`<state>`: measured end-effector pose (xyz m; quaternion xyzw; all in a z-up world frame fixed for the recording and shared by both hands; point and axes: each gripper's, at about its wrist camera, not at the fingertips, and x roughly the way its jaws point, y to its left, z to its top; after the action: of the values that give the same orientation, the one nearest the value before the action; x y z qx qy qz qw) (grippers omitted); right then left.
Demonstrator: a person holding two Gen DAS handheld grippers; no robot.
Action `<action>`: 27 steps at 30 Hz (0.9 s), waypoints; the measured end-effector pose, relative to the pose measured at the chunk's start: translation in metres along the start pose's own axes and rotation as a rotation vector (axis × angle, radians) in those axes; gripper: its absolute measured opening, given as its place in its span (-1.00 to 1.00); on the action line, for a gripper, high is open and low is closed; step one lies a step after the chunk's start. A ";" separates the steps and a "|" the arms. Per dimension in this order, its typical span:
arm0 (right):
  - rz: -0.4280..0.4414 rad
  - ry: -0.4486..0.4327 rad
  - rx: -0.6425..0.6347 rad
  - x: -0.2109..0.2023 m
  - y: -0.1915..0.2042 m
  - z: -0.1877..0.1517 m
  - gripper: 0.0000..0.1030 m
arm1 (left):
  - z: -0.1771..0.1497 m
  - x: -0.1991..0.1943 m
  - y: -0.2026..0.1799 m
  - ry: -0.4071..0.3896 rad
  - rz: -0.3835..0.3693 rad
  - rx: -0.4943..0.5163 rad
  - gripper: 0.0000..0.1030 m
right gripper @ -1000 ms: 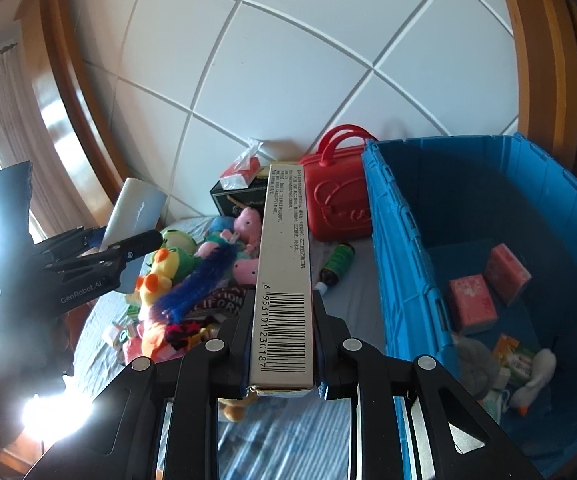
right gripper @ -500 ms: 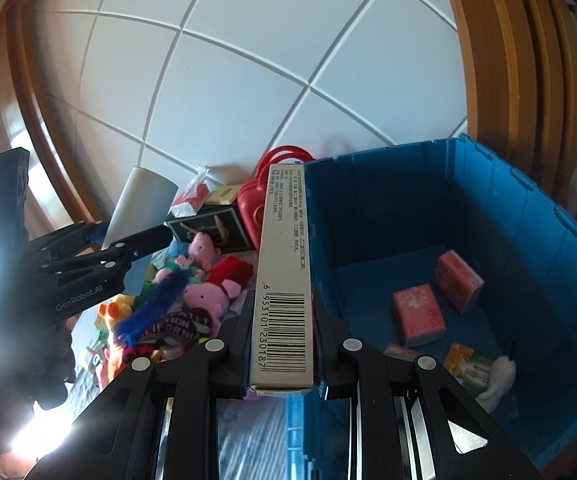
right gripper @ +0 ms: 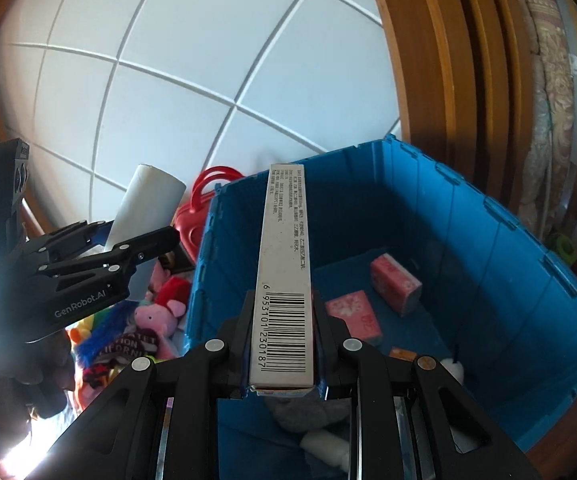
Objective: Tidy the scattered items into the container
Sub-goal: 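Open the left tool over the bin while the right tool releases the medicine box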
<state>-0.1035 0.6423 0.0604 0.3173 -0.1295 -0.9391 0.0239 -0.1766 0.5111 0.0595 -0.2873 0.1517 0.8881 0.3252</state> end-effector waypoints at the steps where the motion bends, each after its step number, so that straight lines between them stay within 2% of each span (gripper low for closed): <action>1: -0.008 -0.001 0.004 0.000 -0.005 0.001 -0.57 | 0.002 0.004 -0.004 0.002 -0.006 0.003 -0.13; 14: -0.079 0.008 0.058 -0.003 -0.050 -0.001 -0.57 | 0.024 0.035 -0.039 0.006 -0.057 0.019 -0.13; 25: -0.107 0.015 0.063 -0.002 -0.063 0.002 -0.53 | 0.028 0.047 -0.052 0.019 -0.042 0.018 -0.12; 26: -0.117 0.014 0.058 -0.002 -0.063 0.003 -0.49 | 0.028 0.049 -0.052 0.026 -0.026 0.015 -0.08; 27: -0.132 0.012 0.053 -0.001 -0.063 0.003 -0.05 | 0.028 0.051 -0.051 0.034 -0.008 0.011 0.36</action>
<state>-0.1018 0.7041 0.0470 0.3311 -0.1331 -0.9331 -0.0456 -0.1856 0.5868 0.0465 -0.3012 0.1609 0.8810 0.3276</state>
